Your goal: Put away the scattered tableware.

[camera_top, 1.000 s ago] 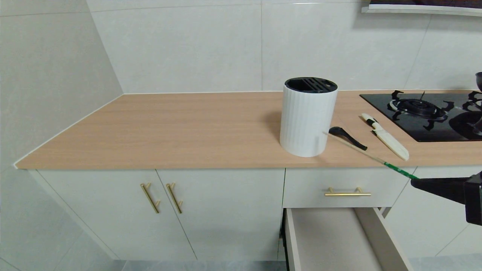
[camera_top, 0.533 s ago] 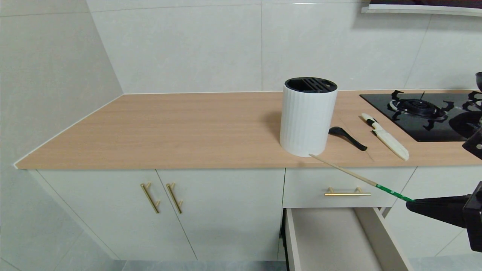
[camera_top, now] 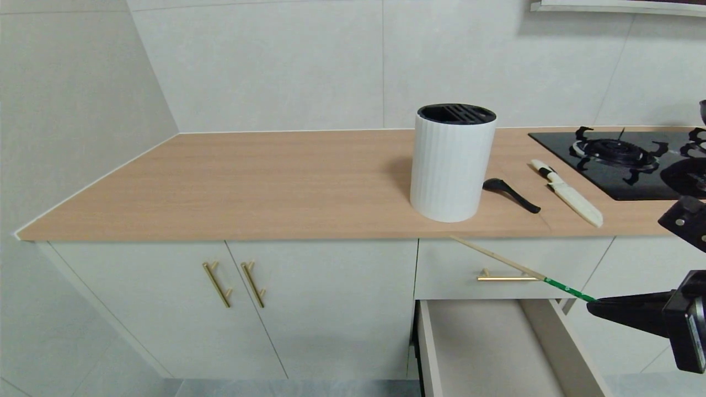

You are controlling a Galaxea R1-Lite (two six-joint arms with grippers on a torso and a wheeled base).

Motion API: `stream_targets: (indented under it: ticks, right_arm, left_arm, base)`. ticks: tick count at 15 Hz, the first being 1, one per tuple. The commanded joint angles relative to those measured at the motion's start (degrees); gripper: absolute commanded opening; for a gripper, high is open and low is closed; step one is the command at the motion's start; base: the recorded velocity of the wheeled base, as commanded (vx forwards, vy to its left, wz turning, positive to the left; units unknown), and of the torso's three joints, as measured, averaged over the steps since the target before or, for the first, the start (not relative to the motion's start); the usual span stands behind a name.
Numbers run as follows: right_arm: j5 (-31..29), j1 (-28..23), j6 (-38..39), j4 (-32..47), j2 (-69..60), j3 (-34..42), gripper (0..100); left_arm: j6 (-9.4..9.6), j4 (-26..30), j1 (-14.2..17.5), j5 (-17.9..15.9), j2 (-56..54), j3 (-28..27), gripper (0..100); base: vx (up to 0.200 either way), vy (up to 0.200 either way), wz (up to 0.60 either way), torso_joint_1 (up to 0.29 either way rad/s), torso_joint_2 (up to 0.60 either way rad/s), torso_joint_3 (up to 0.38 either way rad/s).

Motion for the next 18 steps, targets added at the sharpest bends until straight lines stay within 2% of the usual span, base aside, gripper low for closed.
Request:
stream_targets:
  ticks: [1,12,18]
  right_arm:
    - [-0.1,0.0,0.0,0.0,0.8,0.1,0]
    - [-0.4,0.0,-1.4,-0.1,2.7,0.8,0]
    - [-1.5,-0.1,-1.4,-0.2,5.3,0.8,0]
  left_arm:
    - [-0.04,0.0,0.0,0.0,0.0,0.0,100]
    - [-0.04,0.0,0.0,0.0,0.0,0.0,100]
    - [0.04,0.0,0.0,0.0,0.0,0.0,100]
  base:
    - [0.0,0.0,0.0,-0.173,0.44,0.266]
    - [0.0,0.0,0.0,-0.179,0.47,0.286]
    - [0.0,0.0,0.0,-0.109,0.39,0.273]
